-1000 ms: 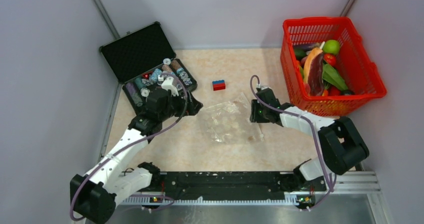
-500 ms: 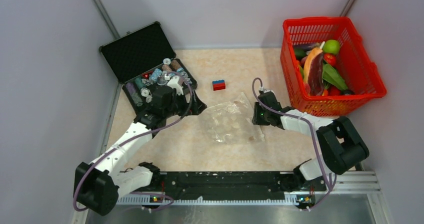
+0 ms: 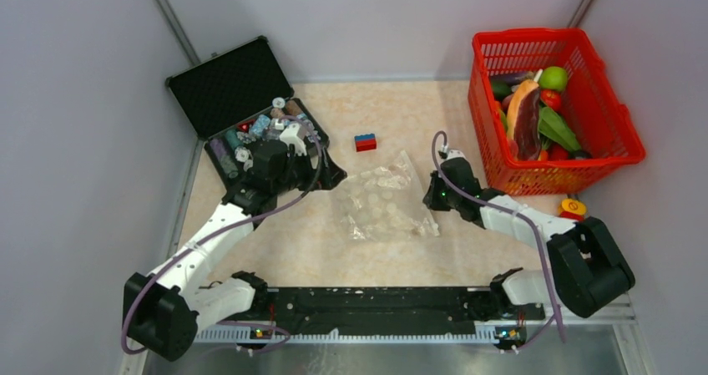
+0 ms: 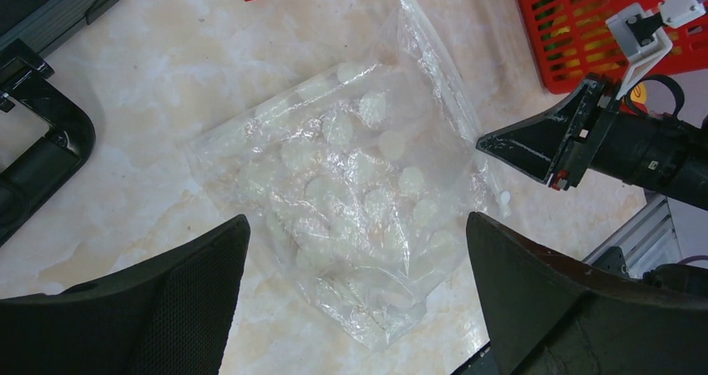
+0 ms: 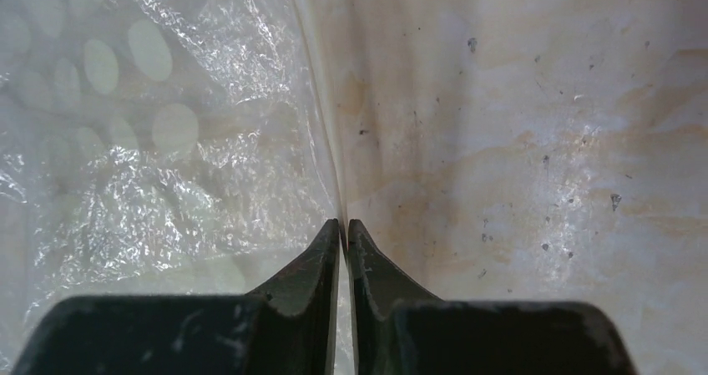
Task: Place the food in the zip-top bag and seal the zipper
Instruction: Pick up the zipper food storage bag at the center of the board.
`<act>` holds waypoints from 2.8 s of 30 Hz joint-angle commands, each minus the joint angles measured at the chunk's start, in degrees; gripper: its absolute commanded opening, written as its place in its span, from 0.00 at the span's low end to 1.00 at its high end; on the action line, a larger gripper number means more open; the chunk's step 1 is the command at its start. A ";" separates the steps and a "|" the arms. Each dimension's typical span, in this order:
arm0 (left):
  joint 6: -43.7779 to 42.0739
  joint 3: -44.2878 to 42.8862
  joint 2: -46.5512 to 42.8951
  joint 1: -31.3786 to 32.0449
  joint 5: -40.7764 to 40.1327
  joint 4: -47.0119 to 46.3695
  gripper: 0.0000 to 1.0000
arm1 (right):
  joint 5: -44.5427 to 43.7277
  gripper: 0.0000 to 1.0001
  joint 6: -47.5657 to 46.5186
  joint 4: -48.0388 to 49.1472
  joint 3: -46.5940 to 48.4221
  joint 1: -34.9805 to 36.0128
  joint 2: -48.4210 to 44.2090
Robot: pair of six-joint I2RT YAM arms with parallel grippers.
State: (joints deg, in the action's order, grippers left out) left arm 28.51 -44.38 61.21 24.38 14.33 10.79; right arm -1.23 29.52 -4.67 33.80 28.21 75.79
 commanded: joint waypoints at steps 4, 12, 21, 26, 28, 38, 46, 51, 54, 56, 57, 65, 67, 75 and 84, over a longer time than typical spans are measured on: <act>-0.56 -1.46 -1.66 0.23 1.56 -1.45 0.99 | 3.44 0.00 -1.28 5.04 -1.33 -0.35 -6.13; -0.43 -3.11 0.34 0.73 3.34 -2.07 0.99 | 9.06 0.07 -2.60 8.82 -3.20 -0.35 -8.15; -0.72 -2.95 2.54 1.26 5.28 -2.89 0.99 | 14.63 0.12 0.84 13.56 -5.19 -0.35 -5.73; -1.44 -3.37 5.76 1.89 7.36 -2.89 0.99 | 14.71 0.13 2.38 13.83 -5.05 -0.34 -0.72; -1.53 -3.45 6.85 2.31 7.55 -2.75 0.99 | 15.64 0.13 2.98 14.86 -4.86 -0.34 1.13; -3.83 -1.92 8.19 3.25 3.45 0.31 0.98 | 12.47 0.20 4.64 15.59 -5.49 -0.34 3.81; -5.53 2.86 10.01 3.89 -1.31 3.36 0.87 | 14.66 0.16 5.37 18.24 -6.41 -0.32 4.88; -5.57 5.60 10.16 4.17 -3.47 3.97 0.86 | 16.17 0.14 5.47 19.08 -6.25 -0.34 5.59; -5.57 6.54 10.23 4.11 -4.05 3.89 0.85 | 17.31 0.13 5.77 20.02 -6.13 -0.34 6.13; -5.53 7.15 10.28 4.18 -3.98 3.34 0.83 | 17.70 0.13 6.03 20.66 -6.11 -0.30 6.64; -5.49 7.33 10.33 4.24 -3.73 2.92 0.82 | 17.79 0.13 6.24 20.74 -5.99 -0.34 6.91; -4.97 9.31 11.02 4.28 -4.23 0.63 0.59 | 19.33 0.02 6.91 22.19 -6.56 -0.35 7.27; -4.87 9.47 10.94 4.31 -4.38 0.49 0.55 | 19.80 0.00 7.18 22.70 -6.73 -0.32 7.05; -4.69 9.27 10.06 4.28 -5.82 0.73 0.48 | 20.15 0.00 6.90 24.48 -8.23 -0.35 2.30; -4.54 8.75 11.96 4.31 -4.31 -0.71 0.43 | 27.46 0.00 4.86 27.09 -8.30 -0.35 4.51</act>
State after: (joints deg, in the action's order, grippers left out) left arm 23.88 -35.31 72.01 28.51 9.37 13.19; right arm 22.59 35.53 18.31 25.58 28.21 78.96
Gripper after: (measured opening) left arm 0.440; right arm 0.003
